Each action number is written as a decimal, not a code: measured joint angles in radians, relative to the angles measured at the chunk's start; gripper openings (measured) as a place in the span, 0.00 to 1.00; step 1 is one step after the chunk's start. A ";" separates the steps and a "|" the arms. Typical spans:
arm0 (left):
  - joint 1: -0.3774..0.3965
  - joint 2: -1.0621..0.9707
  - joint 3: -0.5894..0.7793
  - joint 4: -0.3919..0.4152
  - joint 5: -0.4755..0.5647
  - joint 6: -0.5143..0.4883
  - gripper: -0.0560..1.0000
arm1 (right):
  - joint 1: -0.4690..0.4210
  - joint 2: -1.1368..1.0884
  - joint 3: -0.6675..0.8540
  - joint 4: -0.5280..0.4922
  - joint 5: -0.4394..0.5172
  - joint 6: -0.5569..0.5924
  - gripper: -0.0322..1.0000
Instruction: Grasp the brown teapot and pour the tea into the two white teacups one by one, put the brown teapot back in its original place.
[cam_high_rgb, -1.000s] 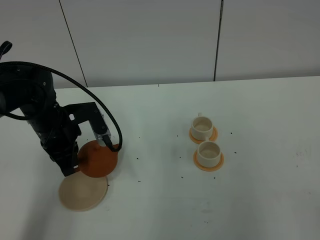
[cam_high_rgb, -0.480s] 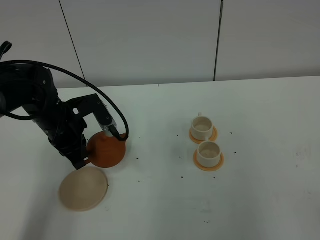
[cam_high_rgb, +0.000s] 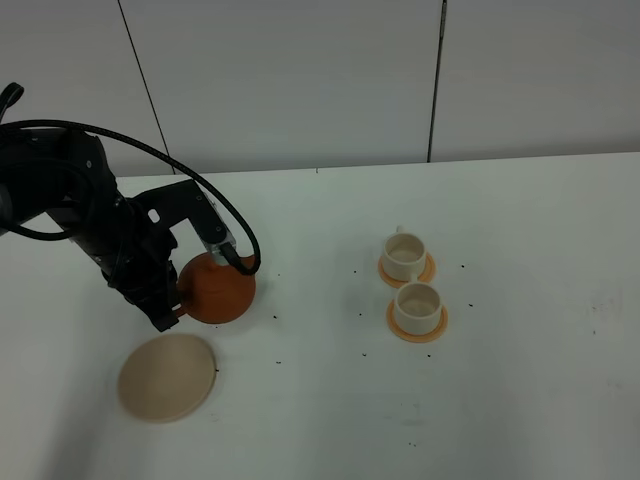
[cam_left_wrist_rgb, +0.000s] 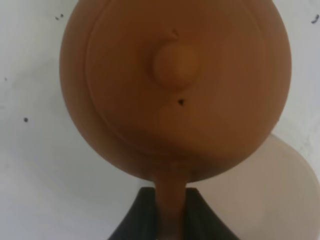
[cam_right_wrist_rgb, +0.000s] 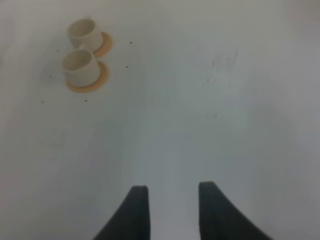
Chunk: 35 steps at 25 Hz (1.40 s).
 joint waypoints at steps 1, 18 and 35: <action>0.000 0.000 0.000 0.000 -0.004 0.000 0.21 | 0.000 0.000 0.000 0.000 0.000 0.000 0.26; -0.089 0.006 -0.029 -0.072 -0.086 0.040 0.21 | 0.000 0.000 0.000 0.000 0.000 0.000 0.26; -0.241 0.228 -0.434 0.065 0.093 -0.130 0.21 | 0.000 0.000 0.000 0.000 0.000 0.000 0.26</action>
